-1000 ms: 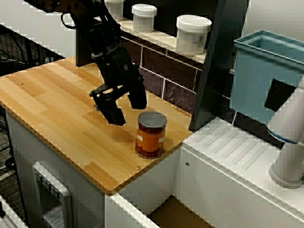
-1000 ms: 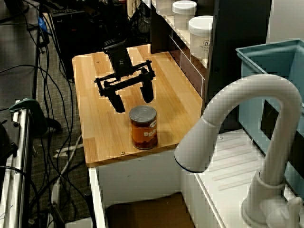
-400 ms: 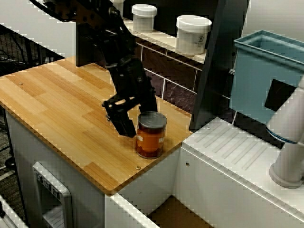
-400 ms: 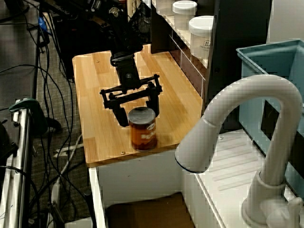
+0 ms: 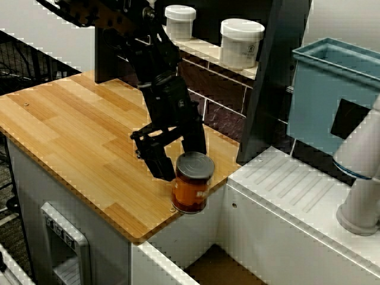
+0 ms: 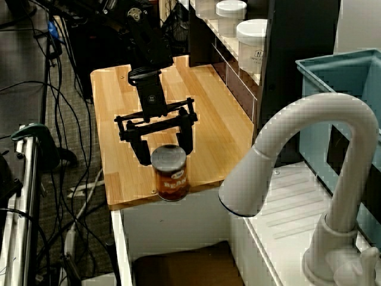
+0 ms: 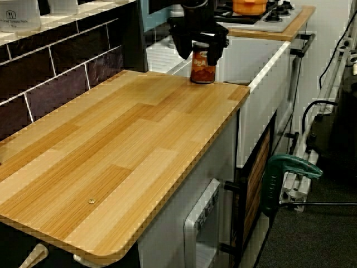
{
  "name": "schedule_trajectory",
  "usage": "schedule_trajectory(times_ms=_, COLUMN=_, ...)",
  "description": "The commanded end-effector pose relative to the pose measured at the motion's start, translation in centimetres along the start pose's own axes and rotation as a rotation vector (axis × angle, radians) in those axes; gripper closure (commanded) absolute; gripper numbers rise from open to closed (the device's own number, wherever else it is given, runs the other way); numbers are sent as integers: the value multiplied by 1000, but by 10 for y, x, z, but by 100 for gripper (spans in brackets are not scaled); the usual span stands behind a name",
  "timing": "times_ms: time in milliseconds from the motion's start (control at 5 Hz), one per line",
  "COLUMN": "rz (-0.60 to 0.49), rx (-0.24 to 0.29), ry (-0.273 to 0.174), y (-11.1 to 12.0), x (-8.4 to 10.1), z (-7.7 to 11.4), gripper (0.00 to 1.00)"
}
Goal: Push into sink
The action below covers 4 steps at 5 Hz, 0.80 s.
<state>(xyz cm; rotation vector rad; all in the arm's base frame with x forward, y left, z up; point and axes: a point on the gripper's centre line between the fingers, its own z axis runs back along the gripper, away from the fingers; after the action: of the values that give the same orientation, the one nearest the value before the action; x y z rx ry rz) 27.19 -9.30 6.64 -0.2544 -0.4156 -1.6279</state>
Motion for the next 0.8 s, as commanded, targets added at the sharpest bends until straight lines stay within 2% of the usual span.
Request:
schedule_trajectory(times_ms=0, rz=-14, rx=61, ry=-2, y=2, x=25, z=-3, gripper=0)
schedule_trajectory(times_ms=200, rz=-19, rx=55, ry=10, y=-2, x=36, z=-18, gripper=0)
schedule_trajectory(times_ms=400, rz=-18, rx=84, ry=15, y=-3, x=44, z=-14, gripper=0)
schedule_trajectory(times_ms=600, rz=-1, rx=113, ry=62, y=2, x=40, z=0, gripper=0)
